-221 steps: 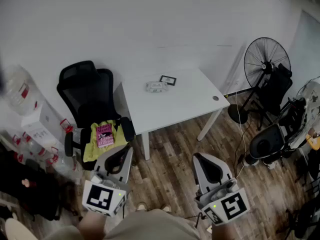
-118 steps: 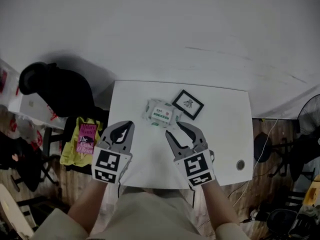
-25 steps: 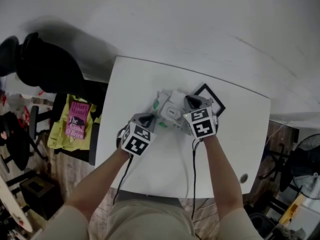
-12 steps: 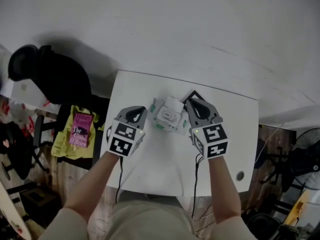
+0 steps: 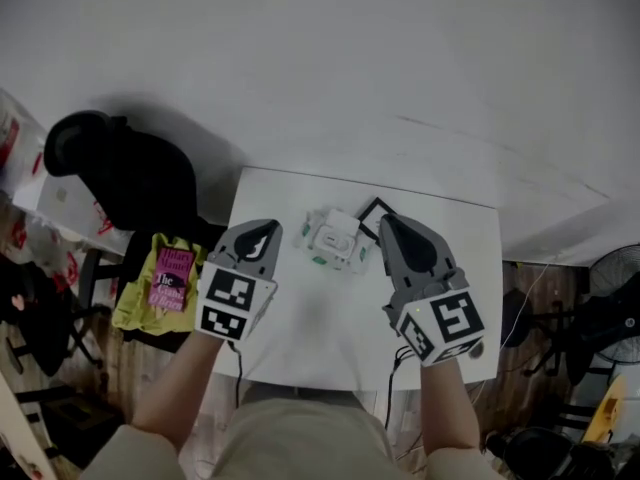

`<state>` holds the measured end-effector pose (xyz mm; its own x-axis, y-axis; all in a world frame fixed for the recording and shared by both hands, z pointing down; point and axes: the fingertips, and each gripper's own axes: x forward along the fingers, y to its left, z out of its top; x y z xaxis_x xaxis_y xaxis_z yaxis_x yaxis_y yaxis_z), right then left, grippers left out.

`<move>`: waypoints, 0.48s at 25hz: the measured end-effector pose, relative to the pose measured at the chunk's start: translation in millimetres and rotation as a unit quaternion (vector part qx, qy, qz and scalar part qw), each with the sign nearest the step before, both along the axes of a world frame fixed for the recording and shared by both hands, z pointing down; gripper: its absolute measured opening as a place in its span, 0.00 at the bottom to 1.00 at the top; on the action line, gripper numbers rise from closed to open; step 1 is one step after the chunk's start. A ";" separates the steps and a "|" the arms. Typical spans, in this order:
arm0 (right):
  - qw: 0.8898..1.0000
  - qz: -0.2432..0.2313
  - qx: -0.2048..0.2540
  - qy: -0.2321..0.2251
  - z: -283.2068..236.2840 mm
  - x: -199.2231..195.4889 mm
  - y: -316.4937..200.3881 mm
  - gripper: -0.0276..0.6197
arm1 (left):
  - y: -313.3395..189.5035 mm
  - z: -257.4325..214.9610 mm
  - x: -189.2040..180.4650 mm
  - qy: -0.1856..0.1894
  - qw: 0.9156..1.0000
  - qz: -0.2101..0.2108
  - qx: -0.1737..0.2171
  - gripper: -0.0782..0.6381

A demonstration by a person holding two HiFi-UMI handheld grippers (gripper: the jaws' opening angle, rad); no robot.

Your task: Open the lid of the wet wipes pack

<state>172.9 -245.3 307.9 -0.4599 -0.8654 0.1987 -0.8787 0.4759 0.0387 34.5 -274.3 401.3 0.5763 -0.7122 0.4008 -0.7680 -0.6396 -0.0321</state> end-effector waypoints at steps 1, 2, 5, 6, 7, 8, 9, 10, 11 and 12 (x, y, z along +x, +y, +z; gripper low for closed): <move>1.000 0.001 0.004 -0.004 -7.3 -0.4 8.8 0.08 | 5.7 -8.0 -2.0 -0.001 1.000 -0.001 0.008 0.14; 1.000 0.001 0.008 -0.008 -13.9 -0.5 16.9 0.08 | 11.2 -15.6 -3.4 0.000 1.000 0.000 0.014 0.14; 1.000 0.002 0.004 -0.025 -29.4 -1.6 36.4 0.08 | 26.8 -36.6 -7.5 0.008 0.999 0.004 0.031 0.14; 1.000 0.001 0.002 -0.030 -33.7 -2.8 41.7 0.08 | 31.5 -43.0 -9.7 0.009 0.999 0.005 0.038 0.14; 0.999 0.001 0.002 -0.033 -37.7 -4.0 46.6 0.08 | 36.0 -49.0 -12.1 0.008 0.999 0.006 0.045 0.14; 0.999 0.002 0.004 -0.035 -41.6 -5.1 51.6 0.08 | 40.5 -54.5 -14.2 0.006 0.999 0.007 0.053 0.14; 0.999 0.002 0.007 -0.037 -45.0 -5.9 56.8 0.08 | 45.1 -59.9 -16.1 0.003 0.998 0.009 0.061 0.14; 0.999 0.001 0.009 -0.038 -47.5 -7.0 62.3 0.08 | 49.8 -65.3 -17.8 0.002 0.998 0.011 0.068 0.14; 0.999 -0.002 0.011 -0.035 -48.6 -8.8 67.8 0.08 | 54.3 -70.5 -19.7 0.003 0.997 0.012 0.074 0.14; 1.000 -0.007 0.013 -0.028 -48.0 -11.4 72.9 0.08 | 58.5 -75.2 -21.8 0.006 0.997 0.013 0.078 0.14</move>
<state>161.5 -172.4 259.9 -0.4817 -0.8632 0.1508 -0.8731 0.4876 0.0020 12.7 -215.8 326.1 0.5991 -0.7504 0.2794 -0.7528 -0.6467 -0.1226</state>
